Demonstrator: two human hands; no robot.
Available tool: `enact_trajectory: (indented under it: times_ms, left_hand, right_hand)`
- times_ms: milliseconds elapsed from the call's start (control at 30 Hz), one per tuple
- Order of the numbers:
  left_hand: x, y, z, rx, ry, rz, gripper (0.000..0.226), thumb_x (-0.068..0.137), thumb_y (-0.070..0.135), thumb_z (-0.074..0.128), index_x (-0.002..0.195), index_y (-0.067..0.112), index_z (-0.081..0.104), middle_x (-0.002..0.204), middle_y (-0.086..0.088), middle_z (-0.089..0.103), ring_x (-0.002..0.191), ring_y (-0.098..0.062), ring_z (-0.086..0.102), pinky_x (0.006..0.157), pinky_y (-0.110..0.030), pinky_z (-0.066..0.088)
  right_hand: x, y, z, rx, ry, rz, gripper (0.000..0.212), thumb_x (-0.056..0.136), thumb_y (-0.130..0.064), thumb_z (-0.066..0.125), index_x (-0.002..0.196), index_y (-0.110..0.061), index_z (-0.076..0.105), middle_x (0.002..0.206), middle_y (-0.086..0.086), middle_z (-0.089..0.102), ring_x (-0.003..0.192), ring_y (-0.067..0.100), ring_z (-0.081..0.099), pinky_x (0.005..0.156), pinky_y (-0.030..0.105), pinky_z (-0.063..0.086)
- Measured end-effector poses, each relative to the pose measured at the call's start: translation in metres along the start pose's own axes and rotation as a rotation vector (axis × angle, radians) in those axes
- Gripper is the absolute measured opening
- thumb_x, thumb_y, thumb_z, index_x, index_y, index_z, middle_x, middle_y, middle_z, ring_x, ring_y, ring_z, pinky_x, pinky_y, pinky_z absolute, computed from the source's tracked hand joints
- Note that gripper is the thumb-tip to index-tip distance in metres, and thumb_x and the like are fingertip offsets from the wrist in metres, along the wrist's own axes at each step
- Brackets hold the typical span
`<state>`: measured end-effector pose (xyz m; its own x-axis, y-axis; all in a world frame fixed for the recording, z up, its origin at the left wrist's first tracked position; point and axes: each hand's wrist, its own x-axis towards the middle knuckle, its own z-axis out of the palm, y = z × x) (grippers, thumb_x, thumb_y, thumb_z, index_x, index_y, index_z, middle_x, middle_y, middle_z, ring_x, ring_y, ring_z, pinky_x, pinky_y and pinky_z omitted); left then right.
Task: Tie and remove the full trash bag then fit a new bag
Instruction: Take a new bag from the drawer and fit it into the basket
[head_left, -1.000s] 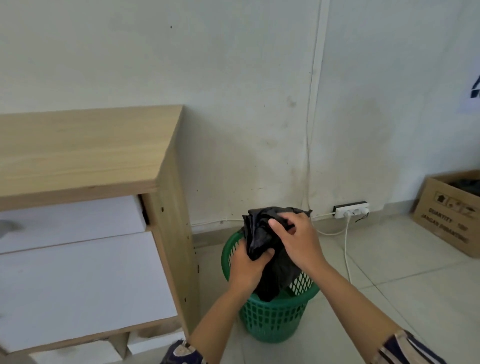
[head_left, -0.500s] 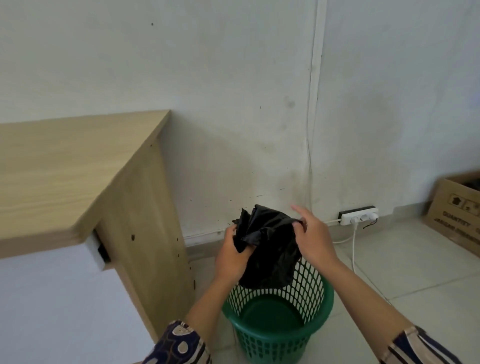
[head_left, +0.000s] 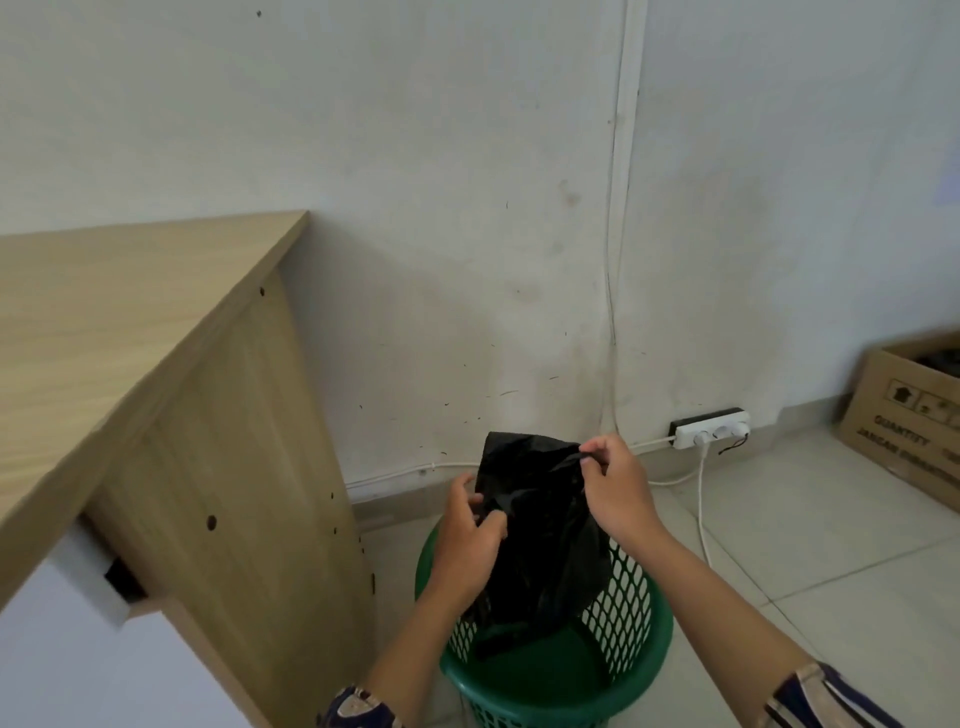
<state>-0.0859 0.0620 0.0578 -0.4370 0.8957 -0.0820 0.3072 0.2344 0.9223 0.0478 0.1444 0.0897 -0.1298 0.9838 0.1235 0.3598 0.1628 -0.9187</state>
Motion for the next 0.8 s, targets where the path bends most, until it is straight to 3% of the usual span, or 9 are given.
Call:
enact_trajectory:
  times_ms: [133,233,300,400,467,533,633,733,800]
  left_hand:
    - [-0.001,0.004,0.011,0.080,-0.178,0.052,0.036,0.091,0.043,0.043,0.123,0.029,0.048,0.118,0.007,0.052,0.107,-0.011,0.049,0.087,-0.027,0.040]
    - [-0.001,0.000,0.018,0.264,-0.179,0.090,0.002,0.087,0.032,0.056,0.087,0.030,0.055,0.092,0.008,0.061,0.092,-0.014,0.057,0.083,-0.032,0.046]
    - [0.005,-0.003,0.020,0.271,-0.134,0.073,0.026,0.083,0.013,0.059,0.069,0.028,0.043,0.074,0.010,0.054,0.075,-0.013,0.055,0.071,-0.031,0.048]
    - [0.009,0.000,0.011,0.328,-0.113,0.054,0.026,0.081,0.003,0.053,0.074,0.024,0.039,0.074,0.005,0.049,0.059,-0.009,0.045,0.048,-0.021,0.034]
    - [0.011,-0.002,0.008,0.378,-0.198,0.056,0.025,0.080,0.005,0.055,0.093,0.024,0.045,0.091,0.005,0.049,0.075,-0.012,0.050,0.056,-0.022,0.040]
    - [0.012,-0.005,0.008,0.324,-0.302,0.000,0.036,0.077,0.019,0.063,0.106,0.033,0.047,0.102,0.009,0.047,0.096,-0.015,0.053,0.080,-0.032,0.049]
    - [0.012,-0.005,0.007,0.255,-0.287,-0.030,0.027,0.069,0.048,0.065,0.095,0.045,0.056,0.108,0.012,0.061,0.105,-0.018,0.058,0.097,-0.043,0.045]
    - [0.015,-0.007,0.003,0.438,-0.129,0.072,0.004,0.084,0.034,0.057,0.087,0.035,0.055,0.098,0.006,0.065,0.099,-0.021,0.060,0.092,-0.041,0.045]
    - [0.017,-0.005,-0.003,0.347,-0.065,0.074,0.018,0.087,0.021,0.054,0.075,0.031,0.047,0.085,0.003,0.060,0.083,-0.021,0.060,0.077,-0.035,0.047]
  right_hand:
    - [0.003,0.000,0.004,-0.014,-0.015,0.002,0.011,0.090,-0.004,0.045,0.092,-0.013,0.051,0.096,0.006,0.057,0.093,0.021,0.055,0.080,0.026,0.039]
    - [0.001,0.002,0.003,-0.033,-0.066,0.013,0.010,0.090,-0.005,0.046,0.091,-0.013,0.051,0.097,0.007,0.057,0.092,0.019,0.053,0.079,0.023,0.036]
    - [0.001,0.006,-0.002,-0.037,-0.051,0.013,0.010,0.091,-0.005,0.045,0.090,-0.013,0.049,0.095,0.006,0.056,0.089,0.018,0.052,0.076,0.022,0.034]
    - [0.004,0.012,-0.013,0.012,-0.003,0.034,0.008,0.092,-0.005,0.044,0.091,-0.012,0.048,0.095,0.006,0.056,0.088,0.019,0.051,0.075,0.023,0.034]
    - [0.008,0.015,-0.018,0.047,-0.018,0.040,0.008,0.092,-0.004,0.044,0.093,-0.011,0.048,0.096,0.008,0.056,0.090,0.021,0.052,0.075,0.023,0.034]
    - [0.009,0.017,-0.017,0.060,-0.035,0.029,0.008,0.091,-0.003,0.043,0.093,-0.010,0.047,0.097,0.009,0.055,0.091,0.020,0.052,0.076,0.023,0.034]
    - [0.006,0.017,-0.015,0.099,0.034,0.014,0.007,0.092,-0.004,0.043,0.092,-0.011,0.043,0.095,0.007,0.052,0.089,0.019,0.049,0.077,0.024,0.033]
    - [0.005,0.020,-0.017,0.073,0.097,-0.005,0.017,0.090,-0.002,0.044,0.082,-0.015,0.038,0.084,0.004,0.047,0.082,0.021,0.046,0.074,0.028,0.034]
    - [0.002,0.019,-0.021,-0.001,0.070,-0.087,0.034,0.086,0.009,0.040,0.067,-0.020,0.038,0.072,0.000,0.044,0.076,0.021,0.043,0.067,0.027,0.033]
